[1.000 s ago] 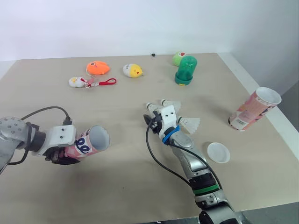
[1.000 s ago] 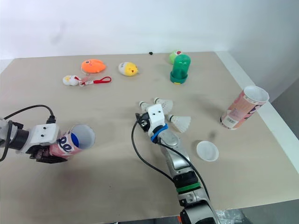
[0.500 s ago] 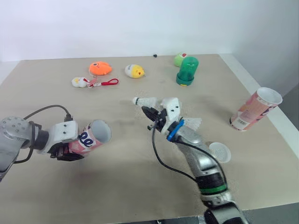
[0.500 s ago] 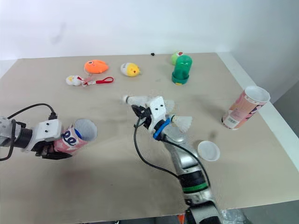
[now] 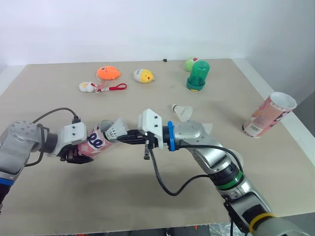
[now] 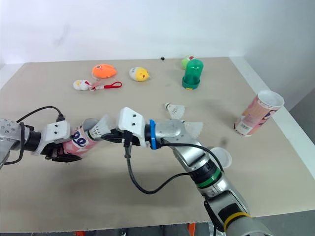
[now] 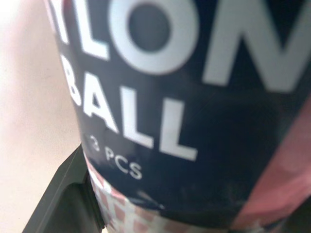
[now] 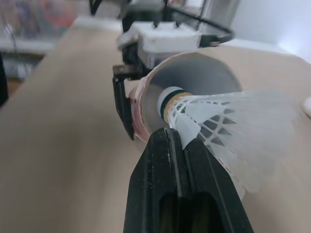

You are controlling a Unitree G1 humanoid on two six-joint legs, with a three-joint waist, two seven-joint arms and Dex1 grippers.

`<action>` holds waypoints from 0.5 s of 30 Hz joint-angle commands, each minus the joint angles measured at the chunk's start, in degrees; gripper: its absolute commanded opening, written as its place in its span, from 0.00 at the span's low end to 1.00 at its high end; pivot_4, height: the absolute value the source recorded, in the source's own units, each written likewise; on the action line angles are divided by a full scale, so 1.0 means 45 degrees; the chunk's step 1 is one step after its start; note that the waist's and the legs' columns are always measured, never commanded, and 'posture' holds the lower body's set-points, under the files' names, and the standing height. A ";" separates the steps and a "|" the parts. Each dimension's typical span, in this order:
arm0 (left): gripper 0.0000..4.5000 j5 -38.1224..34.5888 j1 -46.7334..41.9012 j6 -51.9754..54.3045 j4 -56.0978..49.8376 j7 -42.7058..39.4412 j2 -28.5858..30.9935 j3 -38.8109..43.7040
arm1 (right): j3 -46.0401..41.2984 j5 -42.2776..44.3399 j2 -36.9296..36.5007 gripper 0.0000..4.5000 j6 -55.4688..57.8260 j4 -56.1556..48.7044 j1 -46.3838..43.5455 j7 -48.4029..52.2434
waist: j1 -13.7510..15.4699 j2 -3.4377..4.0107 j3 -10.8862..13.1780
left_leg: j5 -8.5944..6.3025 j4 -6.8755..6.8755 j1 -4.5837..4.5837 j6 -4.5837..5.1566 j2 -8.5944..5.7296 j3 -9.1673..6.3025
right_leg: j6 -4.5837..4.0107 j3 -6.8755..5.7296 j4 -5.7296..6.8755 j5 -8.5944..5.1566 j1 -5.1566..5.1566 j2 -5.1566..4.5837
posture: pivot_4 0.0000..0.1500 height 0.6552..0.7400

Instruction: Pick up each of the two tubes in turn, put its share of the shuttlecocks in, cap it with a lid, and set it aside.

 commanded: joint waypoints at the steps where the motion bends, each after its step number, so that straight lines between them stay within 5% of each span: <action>1: 0.67 0.0113 0.0164 -0.0126 0.0014 0.0056 -0.0258 -0.0469 | -0.0811 0.0972 0.0470 0.30 0.0640 -0.0805 -0.0025 -0.0162 | 0.0037 0.0000 -0.0001 | 0.0000 0.0000 -0.0003 0.0000 0.0000 0.0000 | 0.0002 0.0001 0.0000 -0.0003 0.0000 0.0000 | 1.00 1.00; 7: 0.67 0.0285 0.0330 -0.0318 0.0014 0.0077 -0.0281 -0.0506 | -0.2565 0.2145 0.0317 0.95 0.1473 -0.3014 0.1880 -0.1416 | 0.0056 -0.0010 -0.0011 | -0.0001 -0.0001 -0.0014 -0.0001 -0.0010 -0.0001 | 0.0014 0.0003 -0.0003 -0.0010 0.0003 -0.0015 | 1.00 1.00; 15: 0.67 0.0270 0.0297 -0.0305 -0.0030 0.0063 -0.0602 -0.0633 | -0.6455 -0.1091 -0.0722 0.99 -0.0920 -0.5285 0.6880 -0.6172 | 0.0047 0.0025 -0.0041 | -0.0001 -0.0001 -0.0014 -0.0003 -0.0023 0.0024 | 0.0023 0.0017 -0.0011 -0.0016 0.0004 -0.0036 | 1.00 1.00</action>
